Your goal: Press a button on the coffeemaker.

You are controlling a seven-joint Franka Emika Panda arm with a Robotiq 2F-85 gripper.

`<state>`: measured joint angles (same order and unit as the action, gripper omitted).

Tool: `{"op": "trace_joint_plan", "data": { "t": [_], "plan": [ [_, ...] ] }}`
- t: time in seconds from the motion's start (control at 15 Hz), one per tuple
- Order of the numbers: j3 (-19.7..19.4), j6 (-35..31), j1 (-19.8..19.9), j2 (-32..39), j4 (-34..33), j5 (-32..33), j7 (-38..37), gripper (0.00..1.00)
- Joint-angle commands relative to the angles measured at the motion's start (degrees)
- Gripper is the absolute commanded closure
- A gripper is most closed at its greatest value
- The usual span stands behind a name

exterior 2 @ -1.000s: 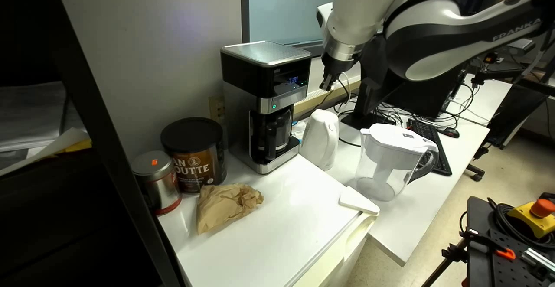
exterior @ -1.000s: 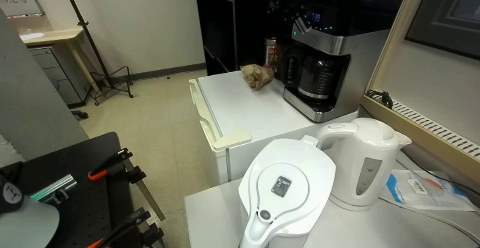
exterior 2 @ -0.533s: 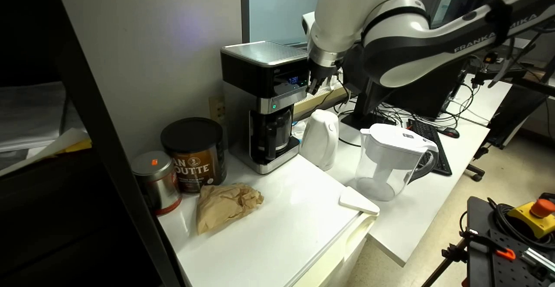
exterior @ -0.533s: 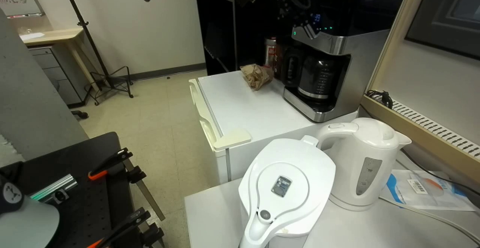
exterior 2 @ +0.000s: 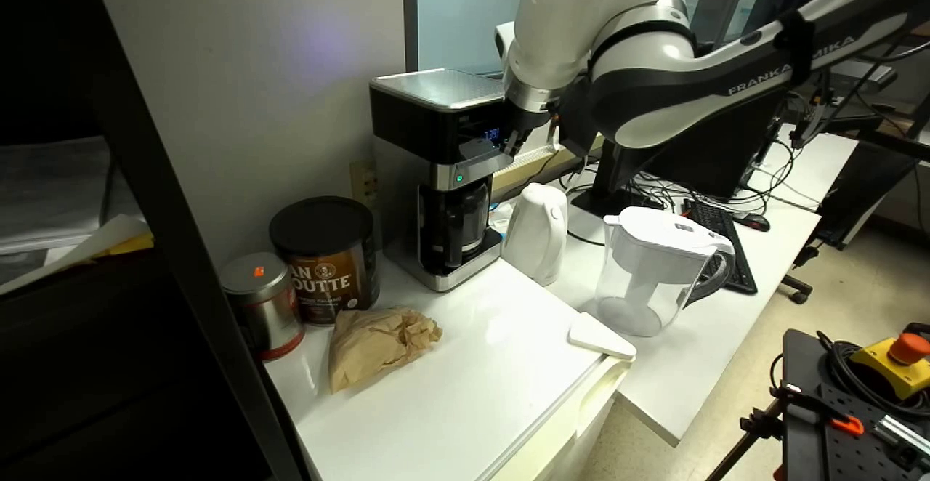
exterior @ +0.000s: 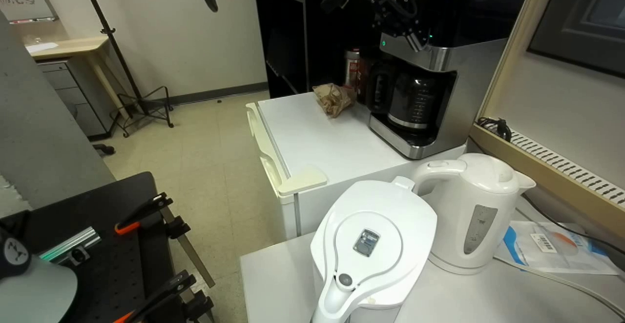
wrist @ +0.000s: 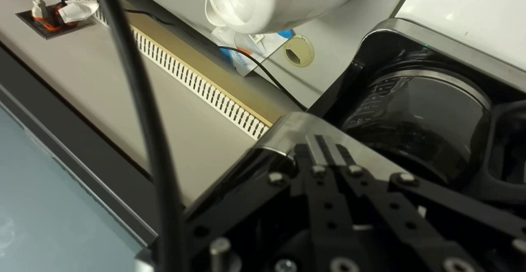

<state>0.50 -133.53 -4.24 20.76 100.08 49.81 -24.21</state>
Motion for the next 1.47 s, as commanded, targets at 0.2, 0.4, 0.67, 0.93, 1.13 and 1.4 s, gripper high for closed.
{"op": "trace_joint_plan", "data": {
  "t": [0.2, 0.4, 0.67, 0.93, 1.13, 1.4],
  "plan": [
    [-1.9, -1.1, -1.3, 2.9, -3.1, 0.8, -0.5, 0.98],
    [-2.1, -1.2, -1.5, 3.2, -3.3, 0.9, -0.5, 0.98],
    [-2.2, -1.2, -1.7, 3.3, -3.1, 1.1, -0.5, 0.98],
    [-2.2, -1.1, -2.1, 2.3, -2.0, 1.7, -0.9, 0.98],
    [-2.2, 1.9, -3.5, -0.3, 0.6, 3.4, -1.0, 0.97],
    [-1.5, 5.3, -5.3, -3.0, 3.5, 8.8, -1.2, 0.98]
  ]
}}
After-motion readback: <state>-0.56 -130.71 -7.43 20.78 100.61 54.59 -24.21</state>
